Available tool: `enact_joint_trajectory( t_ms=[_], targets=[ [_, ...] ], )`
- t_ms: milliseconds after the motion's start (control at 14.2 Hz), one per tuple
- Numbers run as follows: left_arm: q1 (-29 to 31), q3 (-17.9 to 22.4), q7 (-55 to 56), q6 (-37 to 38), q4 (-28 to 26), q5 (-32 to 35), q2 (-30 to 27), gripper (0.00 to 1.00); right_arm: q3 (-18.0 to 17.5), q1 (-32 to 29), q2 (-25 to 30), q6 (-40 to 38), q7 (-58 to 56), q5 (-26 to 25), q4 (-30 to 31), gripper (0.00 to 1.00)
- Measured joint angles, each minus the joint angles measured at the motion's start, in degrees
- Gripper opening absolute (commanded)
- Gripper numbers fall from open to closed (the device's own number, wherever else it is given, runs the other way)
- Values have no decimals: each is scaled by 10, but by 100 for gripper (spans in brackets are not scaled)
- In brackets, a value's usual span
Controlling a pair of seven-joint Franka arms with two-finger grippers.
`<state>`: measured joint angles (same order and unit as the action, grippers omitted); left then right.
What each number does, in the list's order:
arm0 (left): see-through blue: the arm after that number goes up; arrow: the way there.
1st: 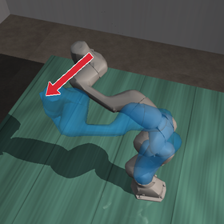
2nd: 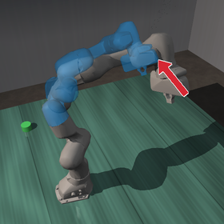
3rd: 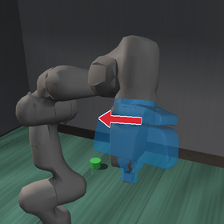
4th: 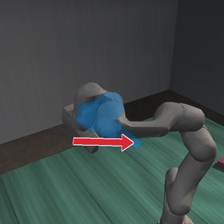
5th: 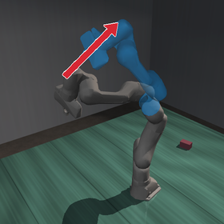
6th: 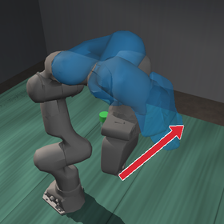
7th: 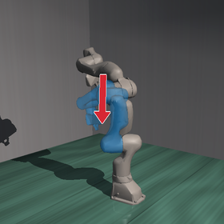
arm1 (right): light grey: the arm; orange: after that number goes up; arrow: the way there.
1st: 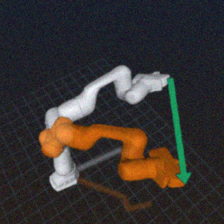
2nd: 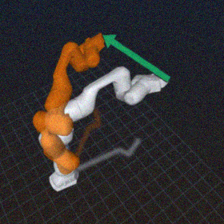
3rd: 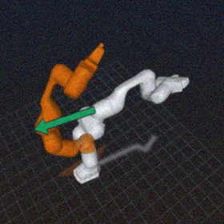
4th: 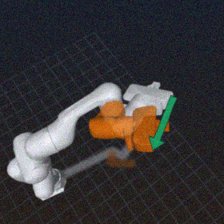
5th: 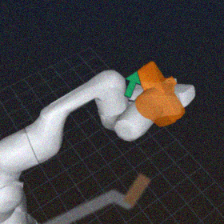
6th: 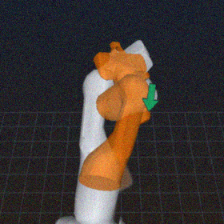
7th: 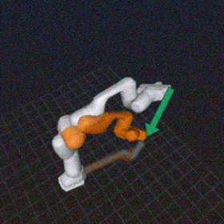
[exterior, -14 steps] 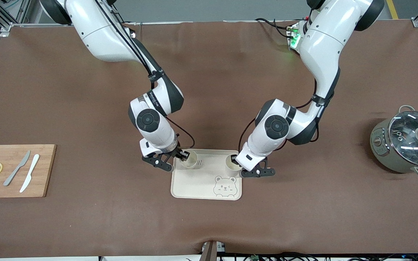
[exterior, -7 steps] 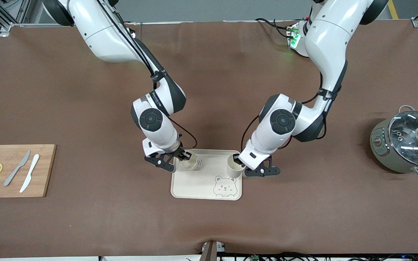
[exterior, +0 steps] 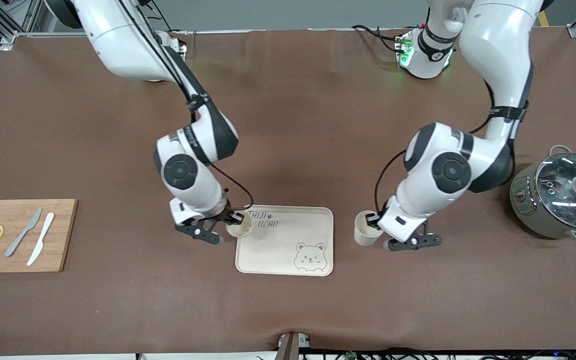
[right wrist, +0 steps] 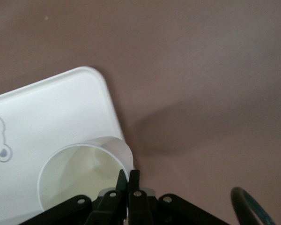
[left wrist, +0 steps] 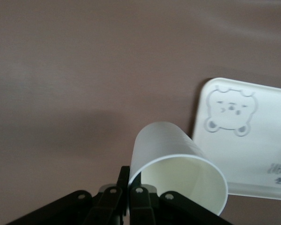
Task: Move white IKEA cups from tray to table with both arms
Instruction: 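Lift both cups off the tray and carry them apart, then lower the right gripper's cup beside the cutting board and open it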
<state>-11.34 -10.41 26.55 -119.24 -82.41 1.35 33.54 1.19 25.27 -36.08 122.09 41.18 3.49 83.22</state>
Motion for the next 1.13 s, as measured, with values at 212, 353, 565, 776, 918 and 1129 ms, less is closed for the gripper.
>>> enact_joint_trajectory(
  t_ms=[212,353,565,776,918,1129],
  targets=[
    [31,1,-23,28,-3,0,-1,0,2,-66,56,-35,-122,0,36,0],
    [44,1,-23,38,-10,0,0,0,3,-119,93,-37,-227,0,84,0],
    [68,2,-36,44,-25,9,0,0,3,-193,132,-35,-356,0,149,0],
    [95,2,-66,46,-39,11,0,0,4,-265,135,-21,-466,0,184,0],
    [100,2,-70,47,-43,11,0,0,4,-293,124,-9,-501,-16,195,0],
    [99,2,-70,47,-50,11,1,0,3,-312,93,10,-516,-44,201,0]
  ],
)
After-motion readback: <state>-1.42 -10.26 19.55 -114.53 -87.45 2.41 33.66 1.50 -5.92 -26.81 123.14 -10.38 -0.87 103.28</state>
